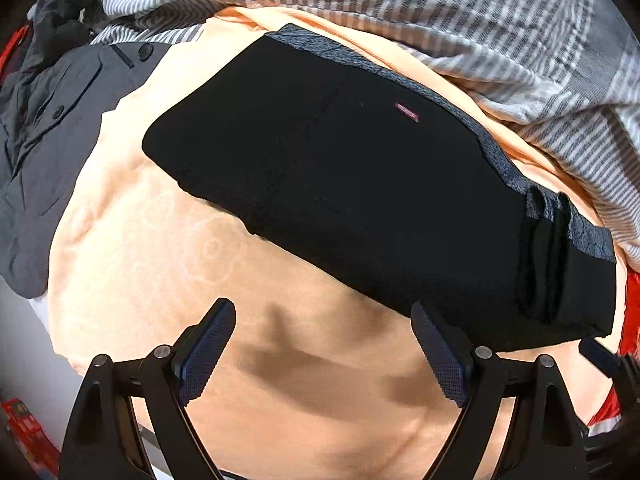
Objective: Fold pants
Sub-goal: 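Move the left gripper to the leg end of the folded black strip, then grasp the trouser leg end with the left gripper and lift it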
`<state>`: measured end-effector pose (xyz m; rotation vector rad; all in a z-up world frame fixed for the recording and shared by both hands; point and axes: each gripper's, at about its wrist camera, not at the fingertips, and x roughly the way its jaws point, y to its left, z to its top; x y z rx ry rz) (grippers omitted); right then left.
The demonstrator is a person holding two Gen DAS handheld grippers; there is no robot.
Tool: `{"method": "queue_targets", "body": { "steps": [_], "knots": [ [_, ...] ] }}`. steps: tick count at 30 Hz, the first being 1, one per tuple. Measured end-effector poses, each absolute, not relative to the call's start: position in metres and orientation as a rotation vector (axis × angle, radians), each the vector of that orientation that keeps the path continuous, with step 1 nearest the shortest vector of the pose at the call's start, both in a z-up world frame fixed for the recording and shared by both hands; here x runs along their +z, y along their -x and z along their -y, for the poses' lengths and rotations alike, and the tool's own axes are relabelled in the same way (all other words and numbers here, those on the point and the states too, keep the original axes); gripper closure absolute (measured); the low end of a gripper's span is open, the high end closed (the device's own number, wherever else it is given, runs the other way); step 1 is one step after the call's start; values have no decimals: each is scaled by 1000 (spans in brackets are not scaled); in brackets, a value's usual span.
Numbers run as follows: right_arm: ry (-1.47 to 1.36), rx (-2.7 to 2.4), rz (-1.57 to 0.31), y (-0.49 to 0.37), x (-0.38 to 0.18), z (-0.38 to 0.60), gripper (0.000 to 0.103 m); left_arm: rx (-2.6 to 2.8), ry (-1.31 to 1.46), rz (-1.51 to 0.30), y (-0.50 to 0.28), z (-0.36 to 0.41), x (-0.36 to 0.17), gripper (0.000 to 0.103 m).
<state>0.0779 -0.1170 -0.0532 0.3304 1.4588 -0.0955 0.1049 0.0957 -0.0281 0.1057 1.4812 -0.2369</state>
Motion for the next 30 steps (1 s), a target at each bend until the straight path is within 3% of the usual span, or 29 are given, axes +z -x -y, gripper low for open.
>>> {"method": "queue_targets", "body": {
  "steps": [9,16,30],
  "knots": [
    [-349,-98,-1493,-80,-64,116,0,-224,88,-1467,-127,-127,-35,13],
    [-349,-74,-1507,-81,-74,110,0,-256,446,-1410,-153,-174,-57,13],
    [-354,-18,-1499,-89,-85,97,0,-409,677,-1347,-177,-174,-85,13]
  ]
}}
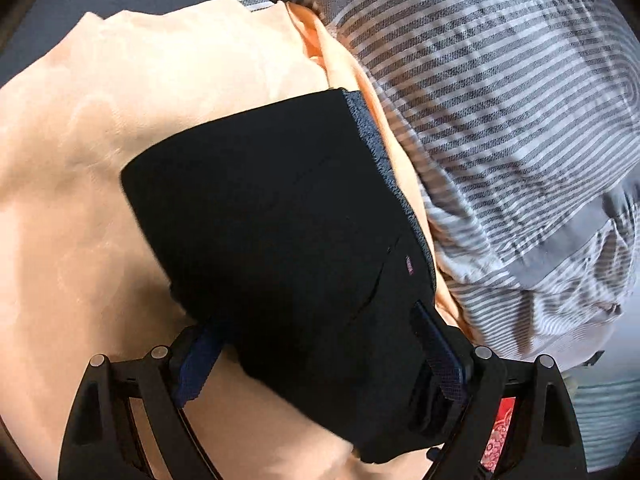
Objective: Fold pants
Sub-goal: 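Grasp the trouser leg end with the left gripper and lift it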
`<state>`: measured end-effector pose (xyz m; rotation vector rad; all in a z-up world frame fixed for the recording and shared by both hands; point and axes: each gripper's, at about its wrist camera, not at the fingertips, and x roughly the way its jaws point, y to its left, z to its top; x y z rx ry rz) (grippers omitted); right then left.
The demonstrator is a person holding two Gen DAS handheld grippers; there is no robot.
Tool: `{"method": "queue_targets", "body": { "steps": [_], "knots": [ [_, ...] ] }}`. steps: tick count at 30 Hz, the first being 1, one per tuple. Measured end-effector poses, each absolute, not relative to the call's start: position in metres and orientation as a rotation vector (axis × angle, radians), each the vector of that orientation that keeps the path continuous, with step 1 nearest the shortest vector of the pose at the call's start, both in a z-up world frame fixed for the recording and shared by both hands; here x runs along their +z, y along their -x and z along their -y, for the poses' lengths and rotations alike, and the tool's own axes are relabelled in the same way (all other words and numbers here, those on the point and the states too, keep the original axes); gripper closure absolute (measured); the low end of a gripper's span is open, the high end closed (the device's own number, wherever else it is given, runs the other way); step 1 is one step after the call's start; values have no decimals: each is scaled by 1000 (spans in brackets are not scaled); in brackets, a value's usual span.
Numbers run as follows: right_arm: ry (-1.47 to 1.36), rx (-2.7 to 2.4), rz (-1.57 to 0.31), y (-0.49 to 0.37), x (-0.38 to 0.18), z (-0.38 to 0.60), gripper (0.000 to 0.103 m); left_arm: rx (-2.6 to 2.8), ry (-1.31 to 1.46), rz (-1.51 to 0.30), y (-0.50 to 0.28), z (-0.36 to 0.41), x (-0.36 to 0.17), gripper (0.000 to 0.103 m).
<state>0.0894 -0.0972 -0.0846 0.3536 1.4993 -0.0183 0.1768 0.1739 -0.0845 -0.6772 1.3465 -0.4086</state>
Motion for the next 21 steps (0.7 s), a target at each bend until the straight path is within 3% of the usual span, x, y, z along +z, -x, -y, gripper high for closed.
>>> {"method": "queue_targets", "body": {
  "steps": [5,7,11,12,14,15,16,19,21],
  "knots": [
    [-380,-20,-1499,-92,-87,98,0,-386,715,-1310,-180,-167,-86,12],
    [-379,-17,-1489,-93,-86,97,0,-371,727,-1292,-181,-163,-84,4],
    [-375,-24,-1482,-97,-84,99,0,-280,633,-1306,-189,-148,-77,4],
    [-381,-27,-1479,-98,-83,101,0,-254,588,-1333,-191,-146,-75,10],
    [-391,-39,-1469,-99,-77,108,0,-185,473,-1344,-190,-139,-70,31],
    [-391,-46,-1464,-100,-75,111,0,-160,431,-1347,-190,-138,-68,52],
    [-395,-55,-1458,-102,-71,116,0,-143,396,-1348,-190,-139,-67,63],
    [-427,-74,-1445,-111,-60,132,0,-159,362,-1341,-189,-138,-59,73],
    [-446,-79,-1438,-122,-51,141,0,-170,260,-1305,-186,-126,-48,75]
  ]
}}
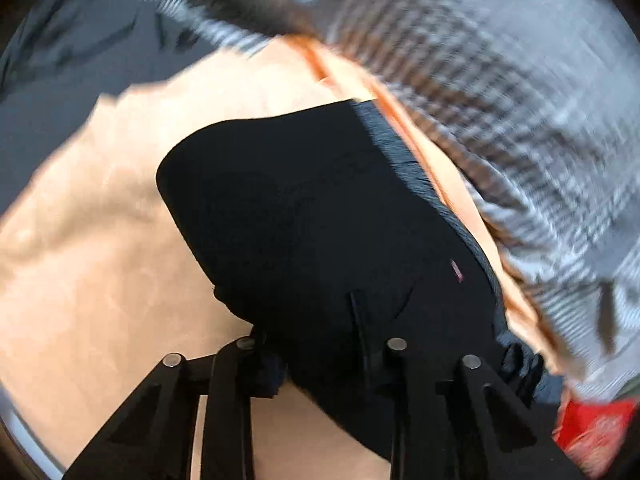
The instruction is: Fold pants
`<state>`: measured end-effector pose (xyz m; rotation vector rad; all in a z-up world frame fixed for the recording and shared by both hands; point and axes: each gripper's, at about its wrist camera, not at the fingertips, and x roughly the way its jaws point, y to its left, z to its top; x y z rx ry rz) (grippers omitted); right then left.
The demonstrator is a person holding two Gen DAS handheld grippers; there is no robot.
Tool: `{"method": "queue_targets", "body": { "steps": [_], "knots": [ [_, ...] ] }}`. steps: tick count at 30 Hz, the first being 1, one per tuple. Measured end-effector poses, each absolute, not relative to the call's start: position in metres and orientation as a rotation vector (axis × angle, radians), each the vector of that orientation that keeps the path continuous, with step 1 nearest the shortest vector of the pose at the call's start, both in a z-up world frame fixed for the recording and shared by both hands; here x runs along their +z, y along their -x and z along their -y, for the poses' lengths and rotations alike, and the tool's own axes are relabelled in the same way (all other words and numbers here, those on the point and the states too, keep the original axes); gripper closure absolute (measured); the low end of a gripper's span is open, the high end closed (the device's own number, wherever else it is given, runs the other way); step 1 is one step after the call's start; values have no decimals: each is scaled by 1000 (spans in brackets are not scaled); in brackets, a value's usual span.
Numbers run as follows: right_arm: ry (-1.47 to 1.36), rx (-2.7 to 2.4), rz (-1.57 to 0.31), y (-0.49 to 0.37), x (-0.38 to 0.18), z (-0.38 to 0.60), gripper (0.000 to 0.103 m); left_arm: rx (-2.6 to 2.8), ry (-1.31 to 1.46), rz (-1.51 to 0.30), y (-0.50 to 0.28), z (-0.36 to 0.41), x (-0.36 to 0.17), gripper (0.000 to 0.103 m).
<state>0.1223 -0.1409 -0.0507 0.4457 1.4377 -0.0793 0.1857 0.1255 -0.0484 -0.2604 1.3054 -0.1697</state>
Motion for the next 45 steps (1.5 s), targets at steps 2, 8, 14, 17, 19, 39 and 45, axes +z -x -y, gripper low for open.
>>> {"method": "queue_targets", "body": {
  "steps": [2,8,14,17,19,39,45],
  "knots": [
    [-454,-56,-1415,-142,-36,147,0,-184,147,-1250,-178,-110,-35,77],
    [-507,112,-1405,-224,1,142,0,-230,-79,-1131,-162,-77,-12,77],
    [-440,316,-1533,-306,6,83,0,-250,-190,-1080,-154,-56,-3,77],
    [-304,383,-1576,-332,3,43,0,-256,-222,-1063,-151,-51,-1,77],
    [-232,414,-1622,-344,-7,18,0,-259,-227,-1059,-152,-49,0,77],
    [-436,436,-1612,-311,-30,67,84,-383,-266,-996,-132,-20,33,77],
    [-671,423,-1427,-257,6,146,84,-517,-310,-934,-106,18,67,77]
  ]
}}
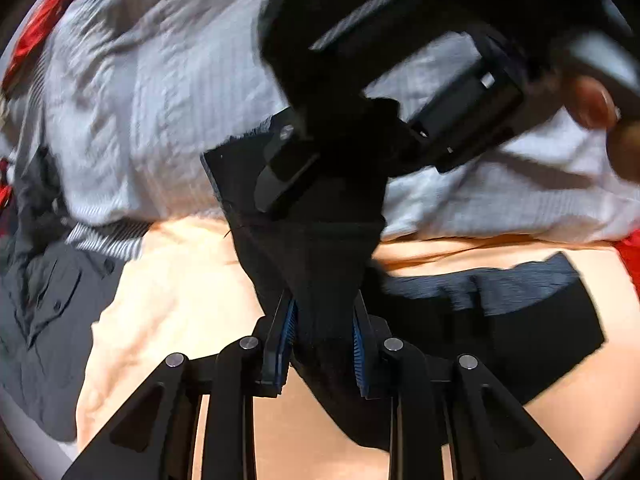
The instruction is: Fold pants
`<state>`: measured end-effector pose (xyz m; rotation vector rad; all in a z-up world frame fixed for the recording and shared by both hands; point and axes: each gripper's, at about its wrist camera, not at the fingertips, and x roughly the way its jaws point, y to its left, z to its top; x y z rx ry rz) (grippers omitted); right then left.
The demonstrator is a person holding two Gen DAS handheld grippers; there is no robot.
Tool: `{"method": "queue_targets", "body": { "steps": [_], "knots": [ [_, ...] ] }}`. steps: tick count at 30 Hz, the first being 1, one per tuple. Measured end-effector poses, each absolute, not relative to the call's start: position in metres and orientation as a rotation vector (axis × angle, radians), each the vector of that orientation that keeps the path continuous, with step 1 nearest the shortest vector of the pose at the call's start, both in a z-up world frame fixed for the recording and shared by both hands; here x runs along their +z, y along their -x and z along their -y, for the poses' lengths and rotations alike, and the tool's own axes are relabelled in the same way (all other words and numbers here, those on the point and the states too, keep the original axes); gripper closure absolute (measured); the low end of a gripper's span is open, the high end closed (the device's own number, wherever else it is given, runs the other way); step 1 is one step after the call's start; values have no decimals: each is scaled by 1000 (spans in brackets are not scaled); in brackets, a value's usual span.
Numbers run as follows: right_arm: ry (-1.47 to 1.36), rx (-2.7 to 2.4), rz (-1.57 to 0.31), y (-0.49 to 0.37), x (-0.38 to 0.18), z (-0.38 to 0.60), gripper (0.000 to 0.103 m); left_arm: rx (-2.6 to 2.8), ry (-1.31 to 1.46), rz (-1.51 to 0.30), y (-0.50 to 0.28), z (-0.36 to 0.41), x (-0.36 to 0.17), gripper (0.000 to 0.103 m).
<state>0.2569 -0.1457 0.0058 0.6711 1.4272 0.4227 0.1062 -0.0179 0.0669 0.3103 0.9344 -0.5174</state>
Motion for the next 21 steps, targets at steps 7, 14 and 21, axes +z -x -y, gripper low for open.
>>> {"method": "queue_targets", "body": {
  "steps": [7,14,21],
  "knots": [
    [-848,364,-1222,-173,33,234,84,-677,-388,-883,-60,84,98,77],
    [-1036,241,-1060,-73,21,322,84,-841,-472,-879,-7,156,98,77],
    [-1221,123,-1028,12,-46,375,84,-926,-639,-932,51,208,48,77]
  ]
}}
